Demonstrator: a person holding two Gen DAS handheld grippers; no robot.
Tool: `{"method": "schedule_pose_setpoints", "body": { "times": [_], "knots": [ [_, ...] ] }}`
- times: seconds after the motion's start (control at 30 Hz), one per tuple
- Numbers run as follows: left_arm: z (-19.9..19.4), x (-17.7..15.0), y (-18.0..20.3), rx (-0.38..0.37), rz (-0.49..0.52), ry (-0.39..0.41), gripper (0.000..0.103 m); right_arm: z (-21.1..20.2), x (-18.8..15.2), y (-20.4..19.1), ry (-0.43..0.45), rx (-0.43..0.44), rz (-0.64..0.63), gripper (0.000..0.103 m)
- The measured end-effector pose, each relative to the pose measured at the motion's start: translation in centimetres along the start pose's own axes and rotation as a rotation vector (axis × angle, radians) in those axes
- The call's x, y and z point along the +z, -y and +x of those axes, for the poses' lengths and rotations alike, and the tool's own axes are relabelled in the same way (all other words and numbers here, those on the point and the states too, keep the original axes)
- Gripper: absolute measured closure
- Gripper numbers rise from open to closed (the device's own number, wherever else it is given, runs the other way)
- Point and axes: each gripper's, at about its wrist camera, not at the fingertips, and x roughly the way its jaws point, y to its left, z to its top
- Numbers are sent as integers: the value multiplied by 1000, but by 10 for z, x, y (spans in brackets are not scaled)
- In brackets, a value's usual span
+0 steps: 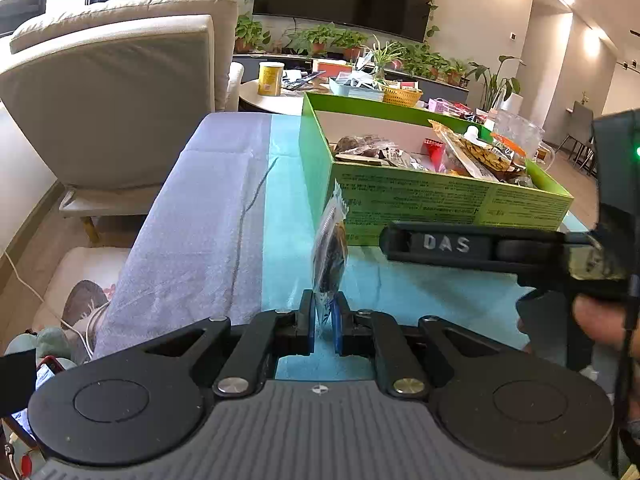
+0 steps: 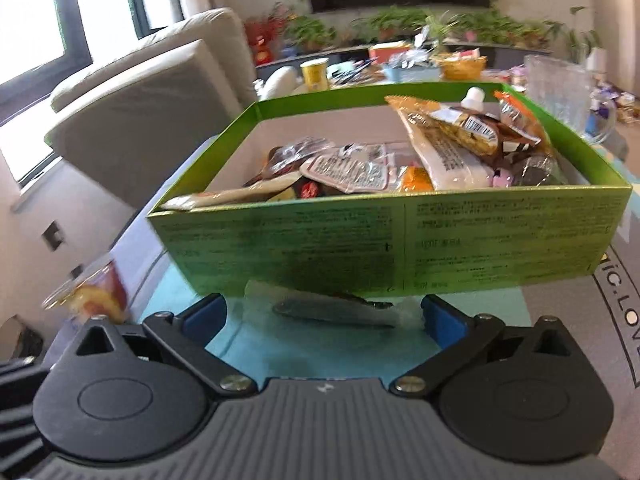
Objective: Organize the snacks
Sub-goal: 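Hold the clear packet in the left gripper while the right grasps the dark wrapped snack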
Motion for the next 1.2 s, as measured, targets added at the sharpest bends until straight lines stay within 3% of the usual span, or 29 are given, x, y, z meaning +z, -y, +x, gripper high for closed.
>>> {"method": "schedule_pose_setpoints", "body": {
  "times": [0.17, 0.73, 0.97, 1.2],
  "knots": [
    [0, -1, 0, -11, -2, -5, 95, 5, -4, -8, 24, -61, -32, 49],
    [-1, 0, 7, -11, 8, -1, 95, -13, -8, 7, -28, 36, -113, 49],
    [-1, 0, 6, 2, 4, -8, 95, -8, -17, -11, -20, 53, -311, 49],
    [-1, 0, 9, -1, 6, -11, 95, -6, -8, -1, -57, 90, -283, 50]
  ]
}}
